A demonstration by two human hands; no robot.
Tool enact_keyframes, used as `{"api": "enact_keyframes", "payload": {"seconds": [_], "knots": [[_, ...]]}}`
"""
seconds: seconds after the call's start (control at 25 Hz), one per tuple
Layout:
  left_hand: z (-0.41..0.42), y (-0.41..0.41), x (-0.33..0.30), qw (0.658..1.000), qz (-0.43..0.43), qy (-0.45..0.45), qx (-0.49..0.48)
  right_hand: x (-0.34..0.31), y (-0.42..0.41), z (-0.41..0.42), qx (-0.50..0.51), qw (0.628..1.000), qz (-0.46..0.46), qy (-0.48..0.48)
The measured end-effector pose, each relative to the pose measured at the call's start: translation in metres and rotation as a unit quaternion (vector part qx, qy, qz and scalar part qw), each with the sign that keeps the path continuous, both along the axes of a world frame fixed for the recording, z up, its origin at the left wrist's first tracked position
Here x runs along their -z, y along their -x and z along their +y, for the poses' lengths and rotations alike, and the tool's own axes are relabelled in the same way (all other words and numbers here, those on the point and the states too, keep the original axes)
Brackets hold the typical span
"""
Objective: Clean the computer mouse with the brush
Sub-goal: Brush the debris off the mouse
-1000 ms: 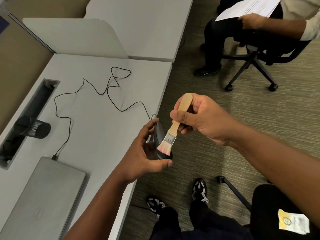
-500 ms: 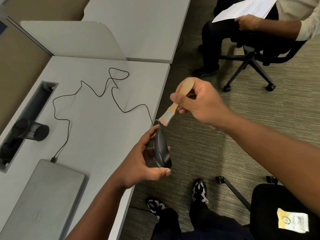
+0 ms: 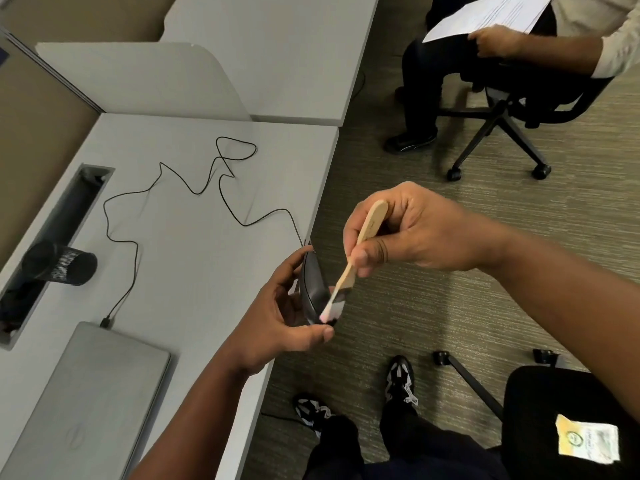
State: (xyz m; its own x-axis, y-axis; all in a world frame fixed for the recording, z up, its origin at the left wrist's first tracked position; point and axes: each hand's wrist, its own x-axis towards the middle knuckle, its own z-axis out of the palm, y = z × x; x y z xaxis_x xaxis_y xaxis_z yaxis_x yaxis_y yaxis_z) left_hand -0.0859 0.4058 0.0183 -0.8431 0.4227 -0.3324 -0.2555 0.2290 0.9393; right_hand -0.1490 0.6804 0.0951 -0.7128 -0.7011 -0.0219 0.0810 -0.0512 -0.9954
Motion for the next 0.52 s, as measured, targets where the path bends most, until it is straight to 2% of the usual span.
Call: {"api": "enact_keyframes", "payload": {"seconds": [0.12,0.32,0.52], "knots": [[0.0,0.001,-0.001,1.0,-0.001,-0.015,-0.001,0.006,0.003,-0.004,0.108,0.985,-0.118,0.056],[0.005,-0.001,-0.007,0.998,-0.018,-0.042,0.036,0.034,0.002,-0.024,0.264,0.9,-0.338,0.078],[0.005,-0.005,-0.004,0.996,-0.039,-0.081,0.01,0.053,-0.001,-0.028,0.354,0.836,-0.413,0.076]]}}
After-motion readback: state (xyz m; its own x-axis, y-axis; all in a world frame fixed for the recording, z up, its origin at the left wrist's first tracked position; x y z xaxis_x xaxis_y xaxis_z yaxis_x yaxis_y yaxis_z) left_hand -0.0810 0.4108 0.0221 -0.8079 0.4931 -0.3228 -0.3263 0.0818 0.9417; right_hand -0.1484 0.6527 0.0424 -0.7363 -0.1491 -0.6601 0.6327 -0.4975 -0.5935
